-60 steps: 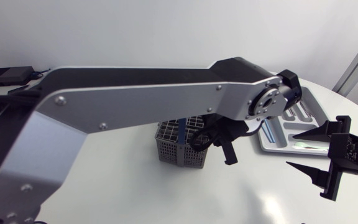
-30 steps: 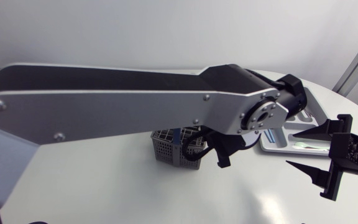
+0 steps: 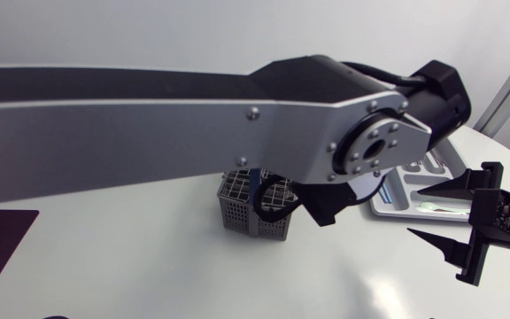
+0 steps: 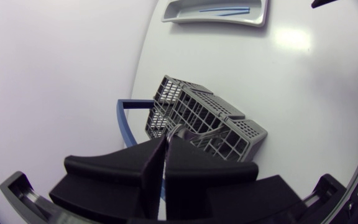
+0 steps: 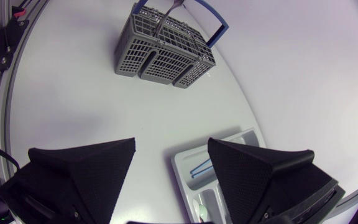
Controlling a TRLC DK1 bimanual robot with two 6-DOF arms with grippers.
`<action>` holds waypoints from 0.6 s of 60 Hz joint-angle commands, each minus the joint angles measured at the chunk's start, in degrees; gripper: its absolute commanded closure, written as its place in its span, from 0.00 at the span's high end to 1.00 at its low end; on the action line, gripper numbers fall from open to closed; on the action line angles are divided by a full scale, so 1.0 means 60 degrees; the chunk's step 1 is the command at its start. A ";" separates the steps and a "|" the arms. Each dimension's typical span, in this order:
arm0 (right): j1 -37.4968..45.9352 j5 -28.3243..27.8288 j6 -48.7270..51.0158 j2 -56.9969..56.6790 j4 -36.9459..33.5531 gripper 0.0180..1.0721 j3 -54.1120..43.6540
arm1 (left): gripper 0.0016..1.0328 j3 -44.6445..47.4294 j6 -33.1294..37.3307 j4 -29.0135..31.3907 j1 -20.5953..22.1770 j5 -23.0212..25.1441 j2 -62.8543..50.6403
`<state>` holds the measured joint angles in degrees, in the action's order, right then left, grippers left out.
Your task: Unload the cutlery basket into the drawer organizer.
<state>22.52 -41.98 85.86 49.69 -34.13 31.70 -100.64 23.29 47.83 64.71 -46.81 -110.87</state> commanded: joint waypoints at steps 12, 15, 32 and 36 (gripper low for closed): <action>-0.0194 0.0023 -0.0307 -0.0284 -0.0069 0.80 -0.0201 | 0.13 0.0821 0.0733 -0.0853 0.0319 -0.0607 0.0885; -0.0253 0.0023 -0.0380 -0.0328 -0.0054 0.80 -0.0230 | 0.13 0.0924 0.0777 -0.0970 0.0378 -0.0680 0.0959; -0.0370 0.0023 -0.0512 -0.0401 -0.0054 0.80 -0.0201 | 0.13 0.2799 0.2505 -0.3636 0.0802 -0.1735 0.1545; -0.0370 0.0023 -0.0512 -0.0401 -0.0039 0.80 -0.0216 | 0.13 0.3033 0.2959 -0.4193 0.0817 -0.1750 0.1720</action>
<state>20.71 -41.98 83.92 47.57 -34.13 31.70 -84.12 36.36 26.22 69.32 -55.02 -103.70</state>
